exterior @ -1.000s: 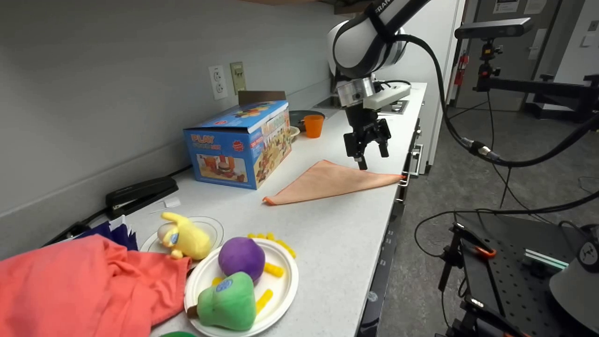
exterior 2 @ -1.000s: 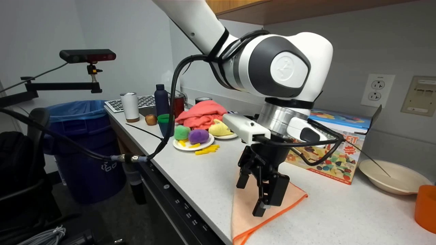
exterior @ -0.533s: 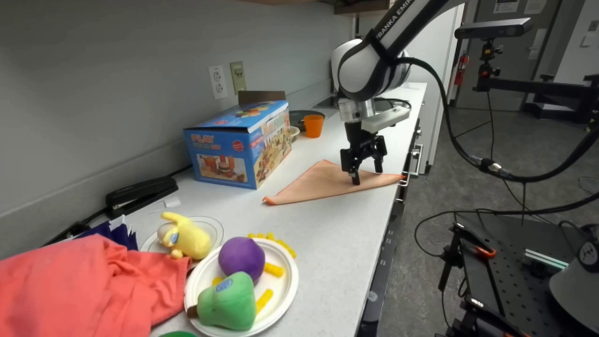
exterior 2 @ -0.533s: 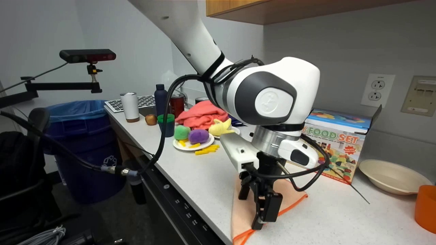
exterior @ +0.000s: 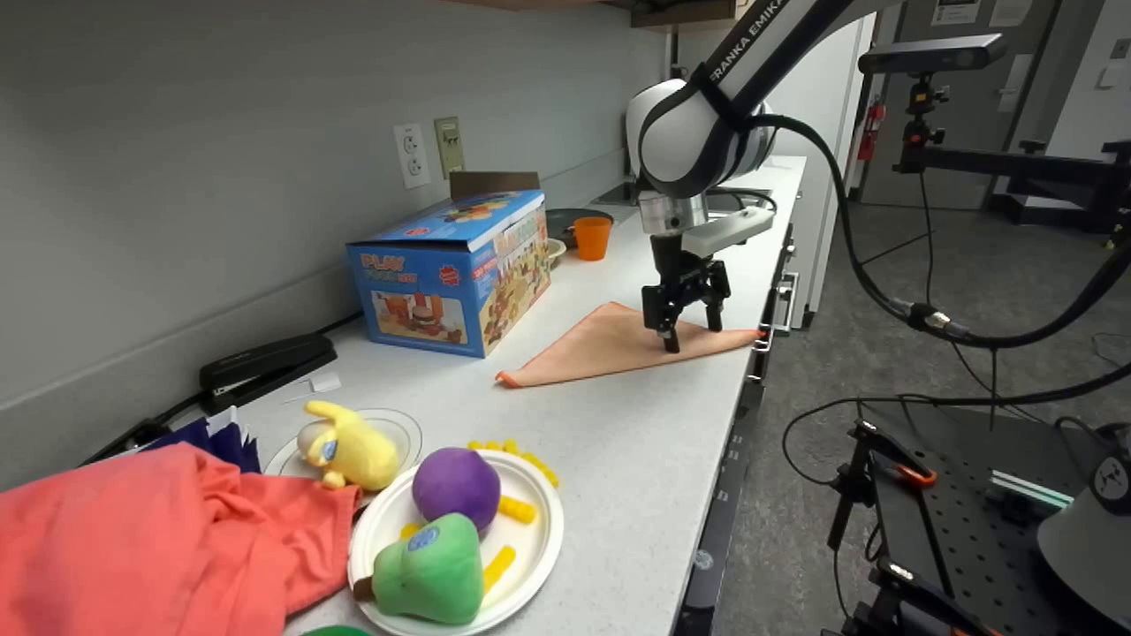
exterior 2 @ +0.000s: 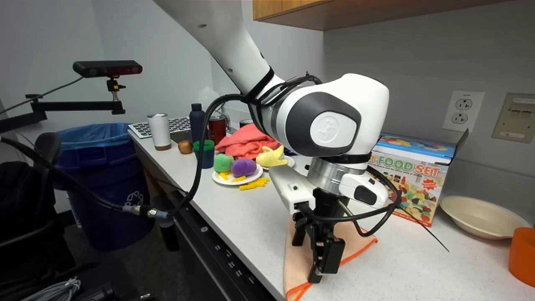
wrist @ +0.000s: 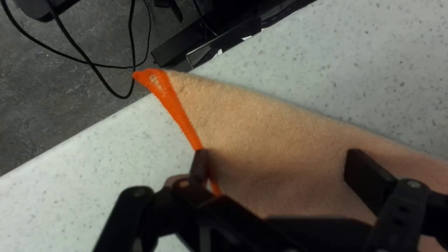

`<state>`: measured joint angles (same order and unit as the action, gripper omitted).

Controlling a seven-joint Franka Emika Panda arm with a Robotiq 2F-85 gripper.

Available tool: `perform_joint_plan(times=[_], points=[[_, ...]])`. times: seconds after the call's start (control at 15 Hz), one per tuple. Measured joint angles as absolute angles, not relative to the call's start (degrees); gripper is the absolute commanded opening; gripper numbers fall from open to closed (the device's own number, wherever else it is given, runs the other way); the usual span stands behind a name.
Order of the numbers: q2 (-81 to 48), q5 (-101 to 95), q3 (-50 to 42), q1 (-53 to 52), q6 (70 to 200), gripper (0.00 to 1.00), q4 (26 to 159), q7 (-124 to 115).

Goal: Unfold the orange towel

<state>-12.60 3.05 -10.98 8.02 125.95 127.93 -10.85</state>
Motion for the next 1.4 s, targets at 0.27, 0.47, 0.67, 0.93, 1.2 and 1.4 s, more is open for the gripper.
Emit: perform_joint_plan(times=[0.27,0.47,0.67,0.93,1.2,1.4], points=[[-12.6,2.5,-11.0,8.0,126.0,1.0,127.9,-11.0],[-12.5,0.0,-11.2,8.0,125.9,1.0,127.8,-12.7],[-12.4,-0.7,-11.6,8.0,125.8,1.0,127.9,-13.0],[-12.4,-0.4,-11.6,8.1,125.6,1.0,127.9,-11.6],[-12.7,6.1,-11.3,9.4,123.1,0.74,127.8,-3.1],[-12.8,9.5,-11.2,10.7,120.5,0.5,127.5,2.0]])
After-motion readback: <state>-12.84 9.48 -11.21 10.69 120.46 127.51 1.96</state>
